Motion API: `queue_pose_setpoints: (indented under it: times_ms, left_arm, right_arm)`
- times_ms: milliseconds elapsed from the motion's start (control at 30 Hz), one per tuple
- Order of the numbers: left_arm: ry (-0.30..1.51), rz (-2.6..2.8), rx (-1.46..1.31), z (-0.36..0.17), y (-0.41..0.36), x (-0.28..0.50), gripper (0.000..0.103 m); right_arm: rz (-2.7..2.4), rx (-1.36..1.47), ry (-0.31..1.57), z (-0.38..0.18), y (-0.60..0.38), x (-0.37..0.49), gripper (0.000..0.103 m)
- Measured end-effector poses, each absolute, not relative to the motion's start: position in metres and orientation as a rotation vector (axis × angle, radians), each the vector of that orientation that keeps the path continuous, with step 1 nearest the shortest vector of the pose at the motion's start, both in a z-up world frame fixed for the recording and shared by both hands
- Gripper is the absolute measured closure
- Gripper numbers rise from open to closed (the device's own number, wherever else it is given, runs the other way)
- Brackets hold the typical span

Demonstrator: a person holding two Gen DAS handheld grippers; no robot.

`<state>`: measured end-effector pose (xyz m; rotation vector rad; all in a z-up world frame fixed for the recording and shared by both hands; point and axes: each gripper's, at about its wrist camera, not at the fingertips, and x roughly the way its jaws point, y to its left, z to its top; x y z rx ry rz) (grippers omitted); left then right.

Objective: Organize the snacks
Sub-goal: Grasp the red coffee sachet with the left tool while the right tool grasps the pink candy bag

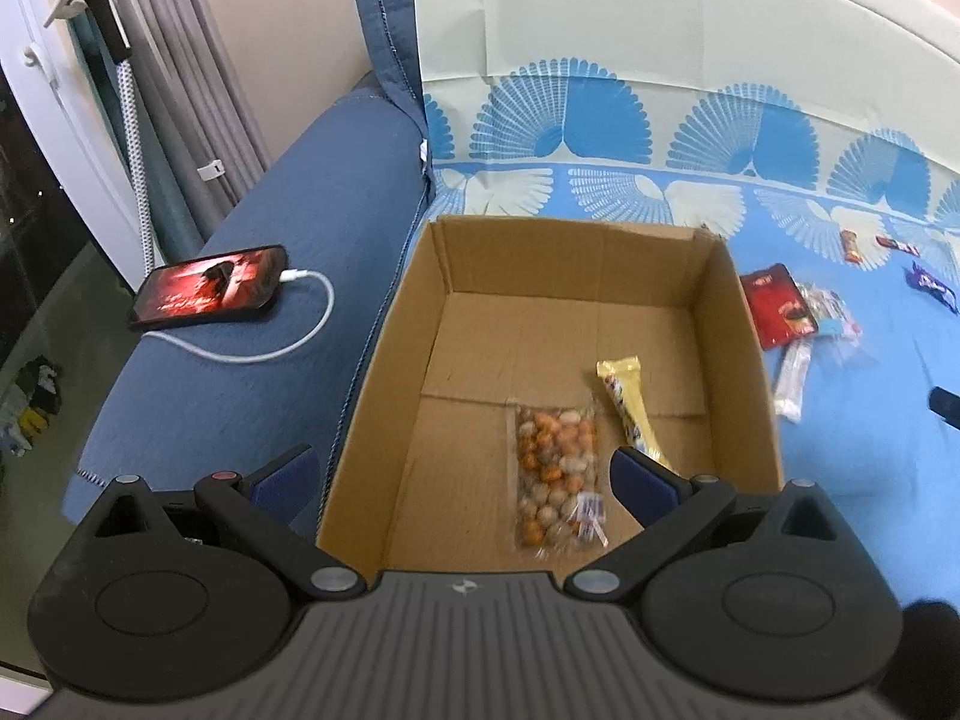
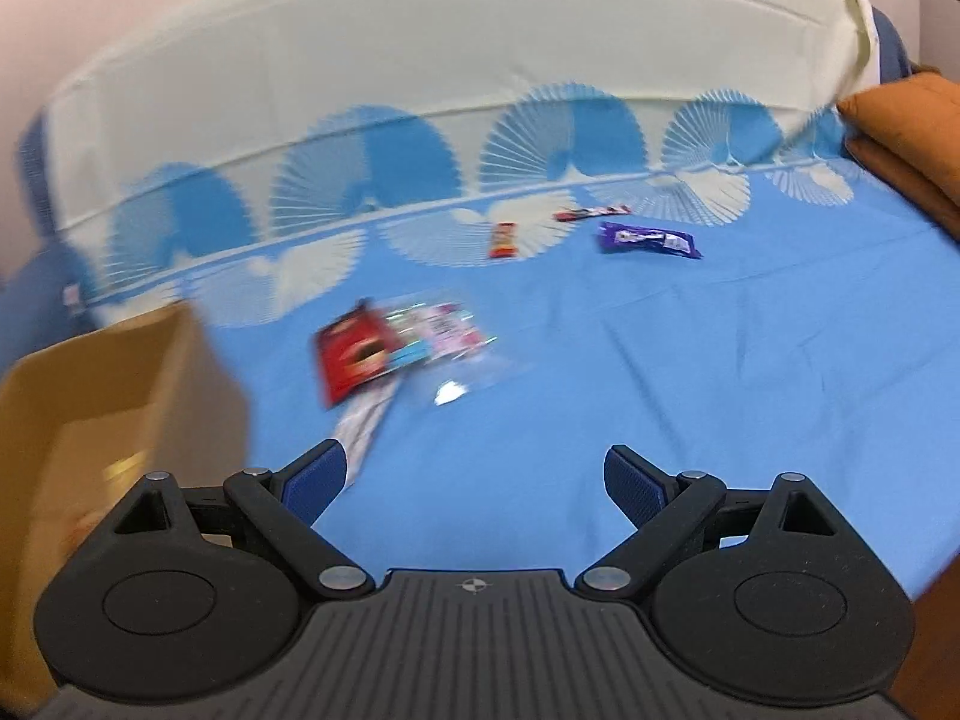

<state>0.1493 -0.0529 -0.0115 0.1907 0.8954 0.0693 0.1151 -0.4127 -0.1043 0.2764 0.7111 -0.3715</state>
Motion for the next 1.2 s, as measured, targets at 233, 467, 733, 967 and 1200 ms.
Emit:
queue_pose_setpoints:
  times_ms: [233, 467, 733, 967, 1200]
  left_arm:
    - [0.917, 0.072, 0.221, -0.016, -0.076, 0.189, 0.0]
    - [0.905, 0.072, 0.261, -0.017, -0.103, 0.224, 0.0]
    - [0.8, -0.095, 0.294, -0.007, -0.19, 0.265, 0.0]
    - [1.002, -0.353, 0.27, -0.061, -0.313, 0.34, 0.0]
    - [1.161, -0.288, 0.338, -0.158, -0.371, 0.423, 0.0]
  right_arm:
    - [-0.304, 0.011, 0.836, -0.194, -0.415, 0.207, 0.008]
    - [-0.244, -0.274, 0.673, -0.237, -0.392, 0.271, 0.002]
    - [-0.527, 0.02, 0.632, -0.22, -0.452, 0.26, 0.089]
    - [-0.801, 0.261, 0.556, -0.212, -0.483, 0.209, 0.088]
    - [-0.852, 0.325, 0.493, -0.224, -0.512, 0.202, 0.087]
